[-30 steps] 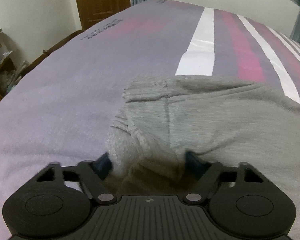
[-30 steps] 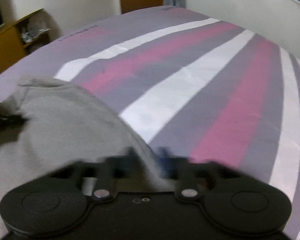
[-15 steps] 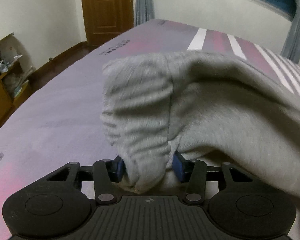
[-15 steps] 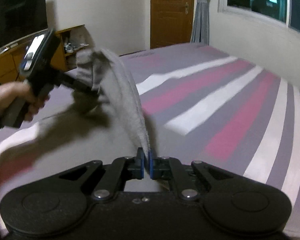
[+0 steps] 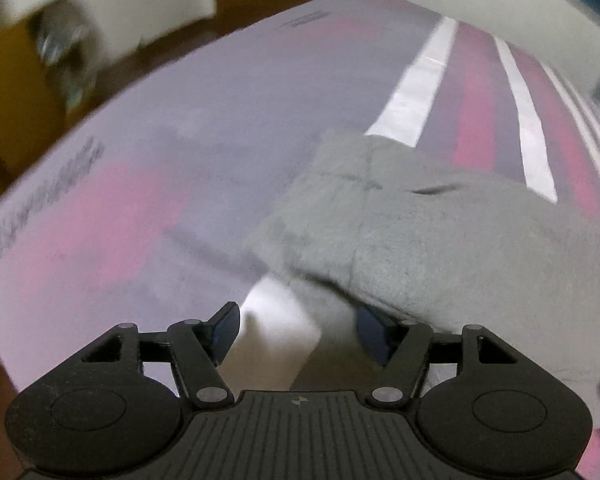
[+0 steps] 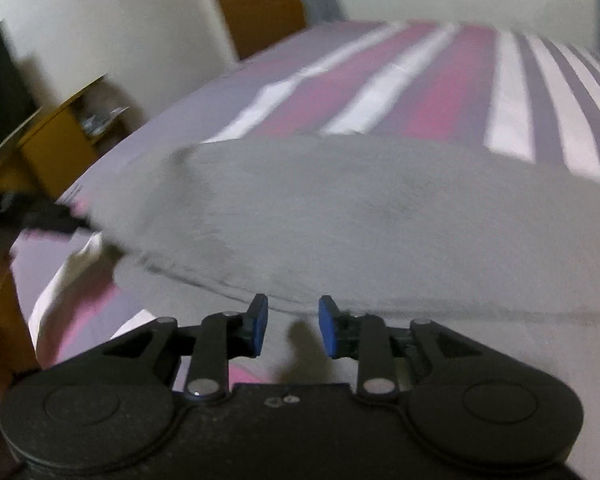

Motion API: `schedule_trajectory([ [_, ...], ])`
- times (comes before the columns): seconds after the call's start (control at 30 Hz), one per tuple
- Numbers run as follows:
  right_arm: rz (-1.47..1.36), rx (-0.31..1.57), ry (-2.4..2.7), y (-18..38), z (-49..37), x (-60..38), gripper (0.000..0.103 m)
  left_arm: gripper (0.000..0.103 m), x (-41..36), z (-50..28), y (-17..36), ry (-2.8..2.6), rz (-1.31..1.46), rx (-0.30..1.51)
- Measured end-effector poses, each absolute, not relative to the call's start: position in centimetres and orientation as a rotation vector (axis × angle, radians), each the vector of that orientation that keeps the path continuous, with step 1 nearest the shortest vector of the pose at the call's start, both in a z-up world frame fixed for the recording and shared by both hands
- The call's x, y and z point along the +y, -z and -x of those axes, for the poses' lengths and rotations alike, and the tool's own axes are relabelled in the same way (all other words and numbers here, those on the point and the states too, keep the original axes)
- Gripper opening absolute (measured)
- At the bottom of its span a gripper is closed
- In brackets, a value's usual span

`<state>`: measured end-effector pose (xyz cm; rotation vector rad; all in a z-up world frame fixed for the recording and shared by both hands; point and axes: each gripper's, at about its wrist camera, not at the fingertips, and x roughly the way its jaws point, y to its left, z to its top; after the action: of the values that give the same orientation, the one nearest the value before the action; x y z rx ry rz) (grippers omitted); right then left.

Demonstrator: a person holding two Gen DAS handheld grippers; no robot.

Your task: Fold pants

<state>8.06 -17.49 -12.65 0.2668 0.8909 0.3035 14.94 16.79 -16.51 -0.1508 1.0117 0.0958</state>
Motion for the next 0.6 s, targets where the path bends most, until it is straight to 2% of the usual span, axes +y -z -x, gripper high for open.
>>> schedule_trajectory([
  [0.3,-0.435,0.942,-0.182,14.1,-7.8,-20.2,0.029,0.065,16.5,-13.3,17.9,0.06,0.611,1.054],
  [0.4,-0.449,0.944,-0.172,14.2,-7.2,-20.2,0.029,0.065,15.8,-13.9,19.1,0.025,0.634,1.055],
  [0.43,-0.446,0.944,-0.168,14.1,-6.9,-20.0,0.029,0.053,15.7,-14.1,19.7,0.022,0.656,1.058],
  [0.5,-0.442,0.948,-0.16,14.1,-6.5,-19.7,0.03,0.037,15.5,-14.6,20.7,0.034,0.717,1.062],
  [0.6,-0.461,0.959,-0.15,14.4,-6.4,-19.4,0.032,0.024,15.0,-15.3,21.1,0.014,0.725,1.034],
])
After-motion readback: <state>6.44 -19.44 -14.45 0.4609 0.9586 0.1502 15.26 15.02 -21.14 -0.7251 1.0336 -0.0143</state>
